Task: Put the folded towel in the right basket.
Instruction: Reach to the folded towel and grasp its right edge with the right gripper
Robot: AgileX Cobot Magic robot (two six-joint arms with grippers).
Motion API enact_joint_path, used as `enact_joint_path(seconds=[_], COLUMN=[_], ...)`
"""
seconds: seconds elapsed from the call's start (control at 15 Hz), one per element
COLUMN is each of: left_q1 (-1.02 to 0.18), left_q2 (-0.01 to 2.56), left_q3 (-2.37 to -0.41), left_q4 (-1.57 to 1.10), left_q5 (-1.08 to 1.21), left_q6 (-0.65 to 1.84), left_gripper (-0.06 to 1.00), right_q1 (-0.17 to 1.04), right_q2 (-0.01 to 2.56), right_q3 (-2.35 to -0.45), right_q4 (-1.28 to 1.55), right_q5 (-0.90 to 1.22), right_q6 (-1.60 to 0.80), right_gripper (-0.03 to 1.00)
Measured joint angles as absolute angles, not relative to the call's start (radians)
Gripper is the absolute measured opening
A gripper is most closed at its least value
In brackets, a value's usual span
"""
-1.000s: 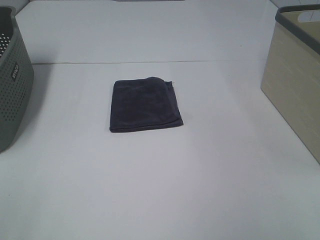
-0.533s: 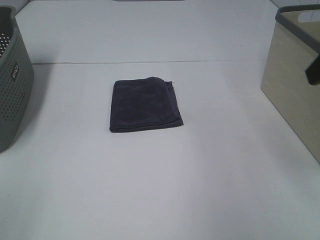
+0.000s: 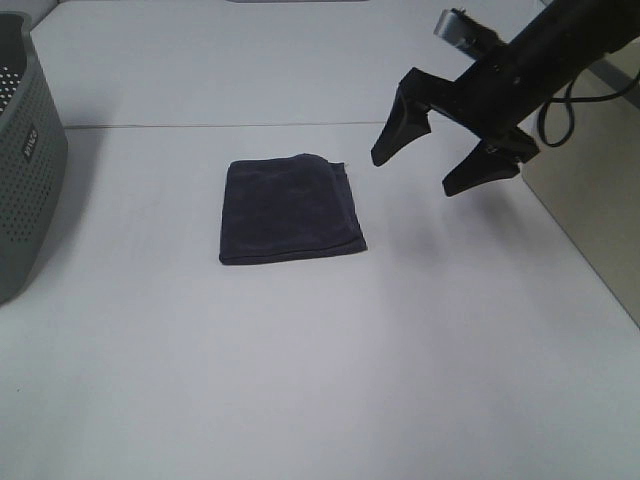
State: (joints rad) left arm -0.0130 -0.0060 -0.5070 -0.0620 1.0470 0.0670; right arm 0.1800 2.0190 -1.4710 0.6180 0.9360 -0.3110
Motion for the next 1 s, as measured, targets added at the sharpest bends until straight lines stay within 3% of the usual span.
enact_joint_path(seconds=[0.4, 0.8, 1.0], left_q1=[-0.013, -0.013, -0.013], left_q2=[-0.006, -0.006, -0.006], left_q3=[-0.507, -0.507, -0.507], left_q4=[-0.062, -0.062, -0.063], left_q5=[1.047, 1.047, 1.047], left_q6=[0.067, 0.067, 0.067], left_gripper=[0.99, 0.99, 0.99], right_q1=[0.18, 0.189, 0.301], right_q2=[2.353, 2.46, 2.516], right_q3=[-1.798, -1.881, -1.9], right_q4=[0.692, 0.709, 0.824], right_q5=[0.94, 0.933, 0.878], right_q6=[-0.331, -0.331, -0.324], right_gripper=[0.96, 0.96, 0.91])
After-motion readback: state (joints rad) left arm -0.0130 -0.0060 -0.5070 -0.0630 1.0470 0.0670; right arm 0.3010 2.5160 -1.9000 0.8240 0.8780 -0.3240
